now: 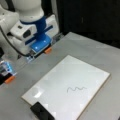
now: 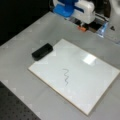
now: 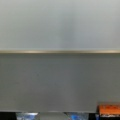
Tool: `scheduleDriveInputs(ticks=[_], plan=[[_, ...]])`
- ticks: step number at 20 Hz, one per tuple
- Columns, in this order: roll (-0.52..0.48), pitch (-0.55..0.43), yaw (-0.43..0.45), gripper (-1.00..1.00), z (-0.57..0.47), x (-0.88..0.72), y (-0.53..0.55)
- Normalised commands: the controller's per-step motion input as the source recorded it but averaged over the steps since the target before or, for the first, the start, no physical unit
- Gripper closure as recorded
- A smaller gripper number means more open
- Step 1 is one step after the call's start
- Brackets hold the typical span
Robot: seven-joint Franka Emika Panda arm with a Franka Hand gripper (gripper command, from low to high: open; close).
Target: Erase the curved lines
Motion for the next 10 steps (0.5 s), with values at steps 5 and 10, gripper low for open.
scheduleDriveInputs(ticks=[5,10], plan=[[-0.103,0.119,0.099,-1.00,0.04,0.14,-0.21],[-0.083,0.094,0.099,-1.00,0.00,0.16,-0.23]])
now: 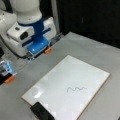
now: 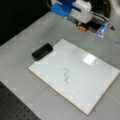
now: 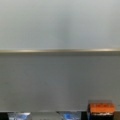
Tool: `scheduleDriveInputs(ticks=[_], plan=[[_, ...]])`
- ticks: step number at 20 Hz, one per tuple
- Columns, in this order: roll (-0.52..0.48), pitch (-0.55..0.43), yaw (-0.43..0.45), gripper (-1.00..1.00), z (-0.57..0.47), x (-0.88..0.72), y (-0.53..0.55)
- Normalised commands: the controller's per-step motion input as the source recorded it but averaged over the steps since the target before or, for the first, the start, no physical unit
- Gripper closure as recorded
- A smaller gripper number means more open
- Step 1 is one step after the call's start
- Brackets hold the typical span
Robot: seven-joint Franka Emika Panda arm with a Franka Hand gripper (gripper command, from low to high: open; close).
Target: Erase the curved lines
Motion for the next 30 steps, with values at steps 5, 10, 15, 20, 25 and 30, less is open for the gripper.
scheduleDriveInputs(ticks=[5,10,15,20,25,30], plan=[[-0.062,0.088,0.111,-1.00,-0.03,0.19,-0.28],[-0.057,0.081,0.145,-1.00,0.04,0.17,-0.24],[-0.049,0.060,0.141,-1.00,0.06,0.17,-0.22],[-0.054,0.067,0.221,-1.00,0.04,0.25,-0.25],[-0.046,0.107,0.236,-1.00,0.02,0.39,-0.36],[-0.072,0.173,0.105,-1.00,0.10,0.31,-0.31]])
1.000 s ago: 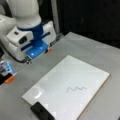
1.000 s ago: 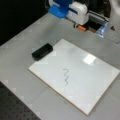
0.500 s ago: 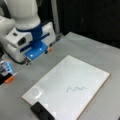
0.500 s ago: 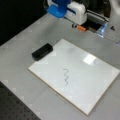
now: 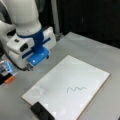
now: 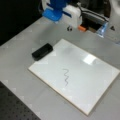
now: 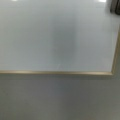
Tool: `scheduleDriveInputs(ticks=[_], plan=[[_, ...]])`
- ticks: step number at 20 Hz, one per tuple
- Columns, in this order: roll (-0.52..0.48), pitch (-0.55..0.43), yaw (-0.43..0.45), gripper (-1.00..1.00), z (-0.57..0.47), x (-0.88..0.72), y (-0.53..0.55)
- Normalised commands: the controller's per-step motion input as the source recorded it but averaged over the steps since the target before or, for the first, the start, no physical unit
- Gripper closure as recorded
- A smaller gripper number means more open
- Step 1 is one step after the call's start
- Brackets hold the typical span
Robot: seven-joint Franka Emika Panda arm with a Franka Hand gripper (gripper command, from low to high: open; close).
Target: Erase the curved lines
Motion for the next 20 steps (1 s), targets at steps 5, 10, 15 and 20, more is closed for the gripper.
scheduleDriveInputs(ticks=[5,10,15,20], plan=[[-0.059,0.157,0.012,-1.00,0.12,0.24,-0.27],[-0.045,0.149,-0.001,-1.00,0.06,0.20,-0.27],[-0.047,0.127,0.017,-1.00,0.02,0.23,-0.28],[-0.033,0.099,0.053,-1.00,0.05,0.23,-0.23]])
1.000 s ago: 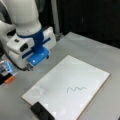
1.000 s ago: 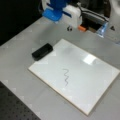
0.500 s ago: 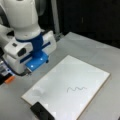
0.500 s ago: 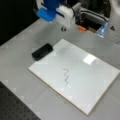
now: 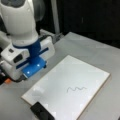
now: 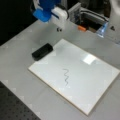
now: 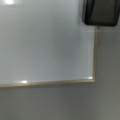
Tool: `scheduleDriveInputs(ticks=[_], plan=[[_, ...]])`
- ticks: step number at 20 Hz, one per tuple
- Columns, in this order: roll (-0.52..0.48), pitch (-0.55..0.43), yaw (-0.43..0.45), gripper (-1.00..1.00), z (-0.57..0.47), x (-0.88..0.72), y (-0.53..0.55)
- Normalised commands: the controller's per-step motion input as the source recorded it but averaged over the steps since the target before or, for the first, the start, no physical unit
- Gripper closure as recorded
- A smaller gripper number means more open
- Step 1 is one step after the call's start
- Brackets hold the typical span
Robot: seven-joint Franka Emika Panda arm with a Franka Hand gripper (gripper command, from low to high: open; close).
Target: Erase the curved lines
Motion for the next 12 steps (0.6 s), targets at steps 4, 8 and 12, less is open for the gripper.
scheduleDriveInputs(ticks=[4,8,12], plan=[[-0.003,0.083,0.075,-1.00,0.05,0.23,-0.22],[0.022,0.079,0.096,-1.00,0.04,0.22,-0.23],[0.064,0.057,0.128,-1.00,0.00,0.25,-0.29]])
